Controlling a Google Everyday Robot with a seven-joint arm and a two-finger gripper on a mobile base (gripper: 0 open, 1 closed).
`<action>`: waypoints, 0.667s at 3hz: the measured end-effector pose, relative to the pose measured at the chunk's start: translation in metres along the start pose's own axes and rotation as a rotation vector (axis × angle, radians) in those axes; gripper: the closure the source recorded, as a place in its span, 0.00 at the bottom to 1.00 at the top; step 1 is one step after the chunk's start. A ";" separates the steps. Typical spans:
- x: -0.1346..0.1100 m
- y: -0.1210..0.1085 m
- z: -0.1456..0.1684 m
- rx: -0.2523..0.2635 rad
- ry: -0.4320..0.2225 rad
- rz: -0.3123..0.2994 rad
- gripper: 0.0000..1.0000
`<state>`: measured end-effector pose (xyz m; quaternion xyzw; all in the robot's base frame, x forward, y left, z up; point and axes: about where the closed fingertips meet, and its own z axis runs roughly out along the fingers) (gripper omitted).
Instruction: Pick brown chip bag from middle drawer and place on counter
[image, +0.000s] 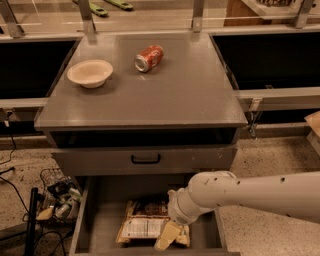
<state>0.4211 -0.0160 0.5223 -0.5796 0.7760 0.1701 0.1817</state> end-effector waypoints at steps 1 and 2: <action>-0.002 -0.001 0.004 0.001 -0.002 -0.002 0.00; -0.022 -0.010 0.037 0.023 -0.016 -0.012 0.00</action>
Offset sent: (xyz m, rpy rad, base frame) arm 0.0180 0.0337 -0.0250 0.0122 -0.0276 0.0037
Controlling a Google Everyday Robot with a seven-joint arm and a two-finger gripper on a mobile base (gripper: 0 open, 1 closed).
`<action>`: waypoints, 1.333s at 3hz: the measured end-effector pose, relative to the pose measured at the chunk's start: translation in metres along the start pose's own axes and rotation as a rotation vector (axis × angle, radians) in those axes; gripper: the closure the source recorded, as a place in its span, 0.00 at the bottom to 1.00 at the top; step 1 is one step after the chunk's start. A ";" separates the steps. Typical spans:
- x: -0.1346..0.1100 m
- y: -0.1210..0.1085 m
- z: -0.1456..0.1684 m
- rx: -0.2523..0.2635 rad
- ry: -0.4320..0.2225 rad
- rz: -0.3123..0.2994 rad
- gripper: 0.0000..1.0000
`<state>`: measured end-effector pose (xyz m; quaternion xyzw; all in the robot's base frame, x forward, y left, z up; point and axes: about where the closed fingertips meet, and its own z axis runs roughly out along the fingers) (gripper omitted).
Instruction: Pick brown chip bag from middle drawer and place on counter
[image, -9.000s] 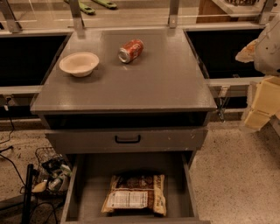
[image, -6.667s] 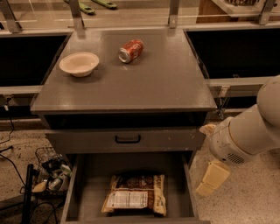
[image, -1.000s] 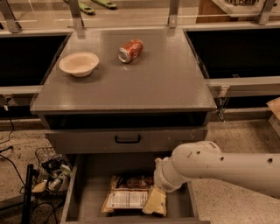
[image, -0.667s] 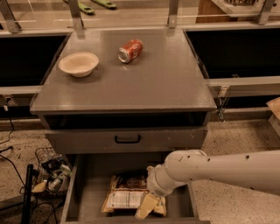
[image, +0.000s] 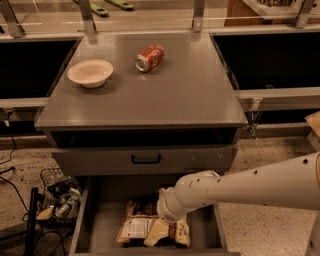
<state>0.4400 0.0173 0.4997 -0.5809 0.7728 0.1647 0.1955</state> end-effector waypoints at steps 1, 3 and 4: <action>0.002 0.001 0.006 -0.010 0.001 0.005 0.00; 0.025 -0.015 0.044 0.028 0.051 0.080 0.00; 0.025 -0.015 0.044 0.028 0.051 0.080 0.00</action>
Offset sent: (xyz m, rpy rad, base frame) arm 0.0088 0.0032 -0.0625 -0.0491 0.0374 -0.1049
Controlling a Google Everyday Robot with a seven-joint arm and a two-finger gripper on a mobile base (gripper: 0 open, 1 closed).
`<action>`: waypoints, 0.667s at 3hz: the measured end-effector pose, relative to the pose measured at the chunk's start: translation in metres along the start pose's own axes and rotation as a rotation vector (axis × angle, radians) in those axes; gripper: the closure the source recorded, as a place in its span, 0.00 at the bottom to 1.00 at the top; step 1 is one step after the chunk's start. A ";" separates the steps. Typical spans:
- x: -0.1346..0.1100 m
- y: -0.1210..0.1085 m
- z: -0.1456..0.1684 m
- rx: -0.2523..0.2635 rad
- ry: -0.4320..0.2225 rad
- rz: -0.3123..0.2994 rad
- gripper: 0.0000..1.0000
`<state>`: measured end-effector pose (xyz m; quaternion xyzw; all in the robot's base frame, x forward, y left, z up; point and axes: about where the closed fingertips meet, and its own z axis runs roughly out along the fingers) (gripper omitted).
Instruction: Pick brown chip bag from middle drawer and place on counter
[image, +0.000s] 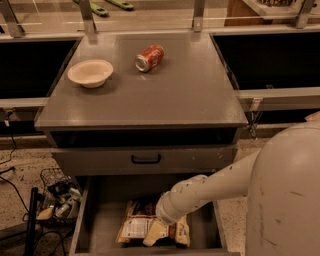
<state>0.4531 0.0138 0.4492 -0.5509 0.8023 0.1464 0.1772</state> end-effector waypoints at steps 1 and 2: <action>0.003 -0.005 0.013 -0.005 0.009 0.018 0.00; 0.010 -0.029 0.038 -0.022 0.032 0.073 0.00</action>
Offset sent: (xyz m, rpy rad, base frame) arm 0.0532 -0.0081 -0.0647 -0.0264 0.1074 -0.0937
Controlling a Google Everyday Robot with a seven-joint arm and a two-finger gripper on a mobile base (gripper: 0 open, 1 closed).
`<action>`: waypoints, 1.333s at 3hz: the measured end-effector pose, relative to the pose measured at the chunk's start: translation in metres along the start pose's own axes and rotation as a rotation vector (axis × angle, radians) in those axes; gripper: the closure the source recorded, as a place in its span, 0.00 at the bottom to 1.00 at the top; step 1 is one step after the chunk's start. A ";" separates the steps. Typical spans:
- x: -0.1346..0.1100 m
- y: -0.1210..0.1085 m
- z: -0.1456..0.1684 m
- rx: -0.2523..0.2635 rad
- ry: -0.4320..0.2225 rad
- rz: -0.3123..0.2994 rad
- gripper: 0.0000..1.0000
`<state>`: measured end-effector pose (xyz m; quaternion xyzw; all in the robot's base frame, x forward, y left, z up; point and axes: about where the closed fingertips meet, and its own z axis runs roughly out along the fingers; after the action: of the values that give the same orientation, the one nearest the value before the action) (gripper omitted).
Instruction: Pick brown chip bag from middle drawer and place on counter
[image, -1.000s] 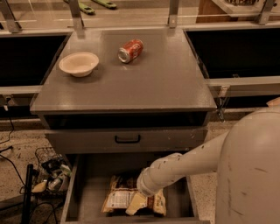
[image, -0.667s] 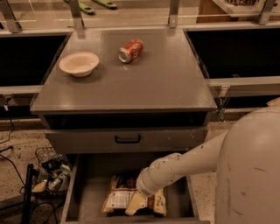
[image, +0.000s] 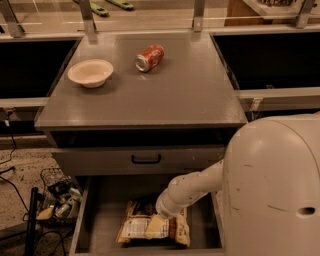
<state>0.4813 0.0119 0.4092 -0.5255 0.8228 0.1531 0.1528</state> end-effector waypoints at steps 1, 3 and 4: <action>0.004 -0.002 0.011 -0.011 -0.006 0.006 0.00; 0.020 -0.005 0.052 -0.059 0.026 0.036 0.00; 0.021 -0.005 0.055 -0.063 0.029 0.038 0.15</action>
Offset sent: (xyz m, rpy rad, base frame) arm 0.0061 0.0010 -0.0654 0.0096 0.0821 -0.0204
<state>0.4823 0.0156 0.3503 -0.5163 0.8297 0.1741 0.1215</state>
